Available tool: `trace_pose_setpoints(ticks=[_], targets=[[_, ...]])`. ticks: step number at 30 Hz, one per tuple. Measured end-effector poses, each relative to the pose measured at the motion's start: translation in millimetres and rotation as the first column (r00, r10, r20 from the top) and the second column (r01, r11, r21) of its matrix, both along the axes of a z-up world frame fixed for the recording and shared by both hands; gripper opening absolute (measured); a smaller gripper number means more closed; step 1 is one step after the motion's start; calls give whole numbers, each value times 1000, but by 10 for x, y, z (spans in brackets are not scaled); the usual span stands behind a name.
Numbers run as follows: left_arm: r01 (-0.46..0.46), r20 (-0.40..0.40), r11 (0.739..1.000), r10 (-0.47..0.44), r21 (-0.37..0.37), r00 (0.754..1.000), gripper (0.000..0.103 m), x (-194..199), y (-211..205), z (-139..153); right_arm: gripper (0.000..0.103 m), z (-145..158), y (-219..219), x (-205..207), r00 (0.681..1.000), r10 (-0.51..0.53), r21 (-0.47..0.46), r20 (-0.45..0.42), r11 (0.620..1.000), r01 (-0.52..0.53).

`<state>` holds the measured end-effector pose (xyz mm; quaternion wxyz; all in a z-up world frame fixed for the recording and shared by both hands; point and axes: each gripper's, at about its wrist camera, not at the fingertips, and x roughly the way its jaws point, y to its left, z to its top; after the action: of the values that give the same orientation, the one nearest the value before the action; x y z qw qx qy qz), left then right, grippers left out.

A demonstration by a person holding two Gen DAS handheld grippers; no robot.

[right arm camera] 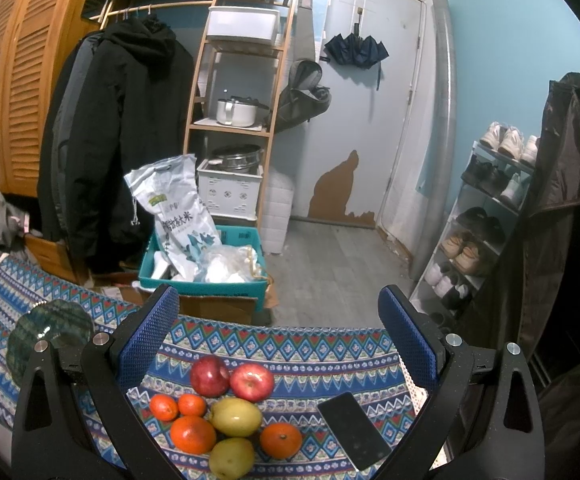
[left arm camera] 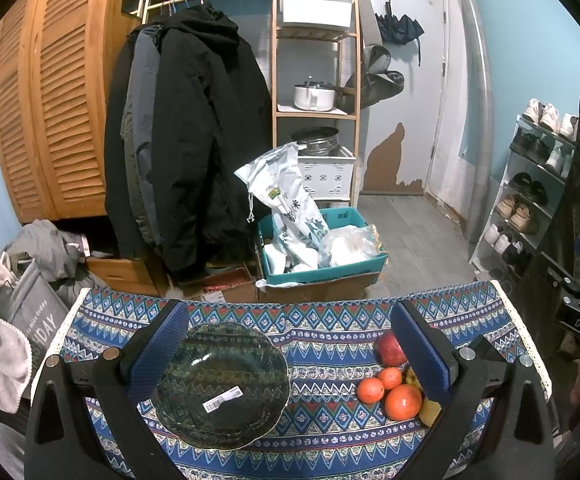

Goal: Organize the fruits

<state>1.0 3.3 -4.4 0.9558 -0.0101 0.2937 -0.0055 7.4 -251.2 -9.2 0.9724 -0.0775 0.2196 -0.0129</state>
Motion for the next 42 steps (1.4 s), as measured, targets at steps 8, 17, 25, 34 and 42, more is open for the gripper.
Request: trace_pose_setpoints(ticks=[8,17,25,34,42], targets=[[0,0,1000,0,0,1000,102,-2,-1,-2,98,-29,-30,-12,1000,1,-2,-7,1000,-1],[-1,-1,1000,1,0,1000,102,1,-10,-6,98,-25,-15,-4,1000,1,-2,-6,1000,-1],[0,-1,1000,0,0,1000,102,3,-13,-7,98,-28,-21,-8,1000,1,-4,-7,1000,-1],[4,-1,1000,-4,-5,1000,102,-3,-26,-18,98,-23,-7,0,1000,0,-5,-8,1000,0],[10,-8,1000,-10,-15,1000,102,8,-50,-45,98,-87,-30,-19,1000,-3,-10,-14,1000,3]])
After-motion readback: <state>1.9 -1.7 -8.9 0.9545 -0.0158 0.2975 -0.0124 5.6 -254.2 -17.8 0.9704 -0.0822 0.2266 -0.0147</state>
